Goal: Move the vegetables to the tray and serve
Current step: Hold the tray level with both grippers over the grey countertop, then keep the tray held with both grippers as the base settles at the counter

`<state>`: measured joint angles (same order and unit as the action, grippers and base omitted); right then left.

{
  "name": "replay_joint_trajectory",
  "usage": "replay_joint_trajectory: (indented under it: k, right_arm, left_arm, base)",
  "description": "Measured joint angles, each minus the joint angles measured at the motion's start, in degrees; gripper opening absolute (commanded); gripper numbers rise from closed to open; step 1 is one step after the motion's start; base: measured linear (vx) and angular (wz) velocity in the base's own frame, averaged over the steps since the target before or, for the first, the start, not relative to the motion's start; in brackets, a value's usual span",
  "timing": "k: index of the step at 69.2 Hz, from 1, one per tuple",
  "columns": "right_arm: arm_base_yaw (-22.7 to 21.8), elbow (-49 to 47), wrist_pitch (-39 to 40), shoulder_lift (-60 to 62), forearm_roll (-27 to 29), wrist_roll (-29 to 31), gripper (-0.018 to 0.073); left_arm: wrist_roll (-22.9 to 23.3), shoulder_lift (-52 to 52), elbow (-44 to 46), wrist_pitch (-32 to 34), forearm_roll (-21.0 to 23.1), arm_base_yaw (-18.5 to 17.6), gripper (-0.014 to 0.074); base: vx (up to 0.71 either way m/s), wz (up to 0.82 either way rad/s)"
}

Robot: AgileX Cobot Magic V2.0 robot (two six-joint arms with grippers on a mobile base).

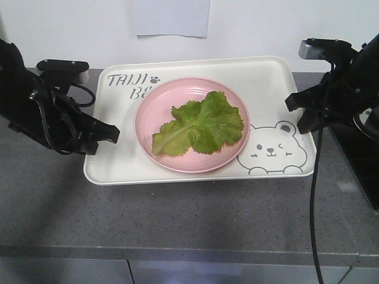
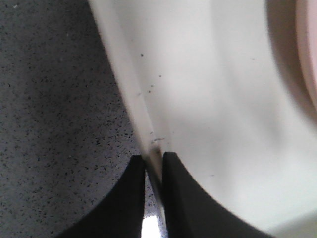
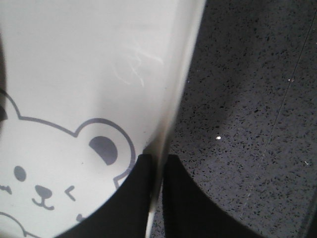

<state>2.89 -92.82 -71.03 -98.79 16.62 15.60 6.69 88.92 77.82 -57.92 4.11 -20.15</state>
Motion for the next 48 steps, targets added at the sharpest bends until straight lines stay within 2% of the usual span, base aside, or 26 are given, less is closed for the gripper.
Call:
replay_joint_trajectory:
  k: [48]
  right_arm:
    - [0.0, 0.0, 0.0, 0.0, 0.0, 0.0, -0.0006]
  left_arm:
    - [0.0, 0.0, 0.0, 0.0, 0.0, 0.0, -0.0006]
  base:
    - [0.02, 0.02]
